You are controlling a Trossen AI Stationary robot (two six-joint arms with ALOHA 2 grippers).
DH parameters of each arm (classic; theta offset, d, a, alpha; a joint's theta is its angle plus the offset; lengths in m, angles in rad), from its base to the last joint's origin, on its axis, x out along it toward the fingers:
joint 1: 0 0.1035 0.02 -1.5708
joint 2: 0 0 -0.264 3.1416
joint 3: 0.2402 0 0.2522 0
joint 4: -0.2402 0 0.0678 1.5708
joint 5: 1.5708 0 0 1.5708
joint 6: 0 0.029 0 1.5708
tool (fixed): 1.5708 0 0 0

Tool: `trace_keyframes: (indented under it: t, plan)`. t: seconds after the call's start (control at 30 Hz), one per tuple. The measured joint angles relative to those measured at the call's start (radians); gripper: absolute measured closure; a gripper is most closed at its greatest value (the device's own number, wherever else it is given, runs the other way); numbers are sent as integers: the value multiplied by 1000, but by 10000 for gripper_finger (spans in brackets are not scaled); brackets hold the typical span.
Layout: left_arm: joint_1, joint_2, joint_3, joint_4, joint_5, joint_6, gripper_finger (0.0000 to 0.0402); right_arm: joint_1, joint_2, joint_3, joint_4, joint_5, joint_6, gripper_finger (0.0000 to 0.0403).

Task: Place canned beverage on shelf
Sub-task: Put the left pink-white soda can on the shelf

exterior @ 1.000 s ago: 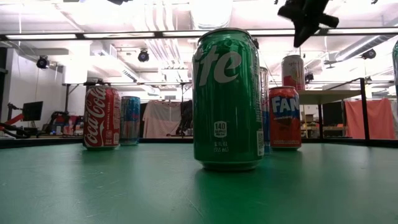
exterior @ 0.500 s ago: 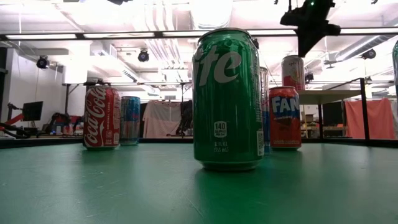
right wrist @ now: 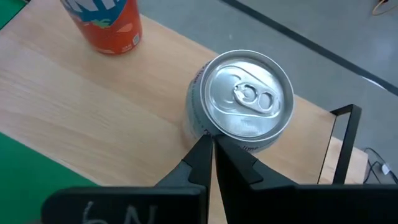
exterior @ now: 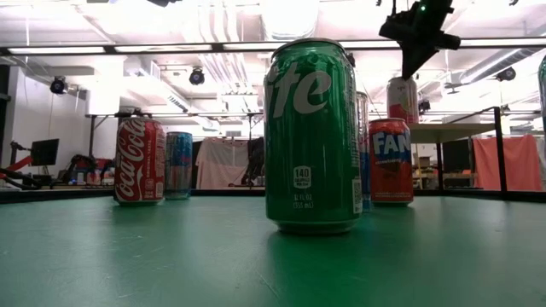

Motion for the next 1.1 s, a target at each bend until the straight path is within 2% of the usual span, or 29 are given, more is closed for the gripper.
trace_keyframes:
  t: [0.2,0.37,0.57,1.1]
  plan:
    - [0,0,0,0,0,0,61,0,0,6,-10,-1,-4,390]
    - [0,0,0,0,0,0,61,-3,-2,35,-97,5,44,390]
    - [0,0,0,0,0,0,61,-32,12,27,-116,107,66,390]
    - [0,0,0,-1,0,0,61,-46,66,25,-101,94,55,390]
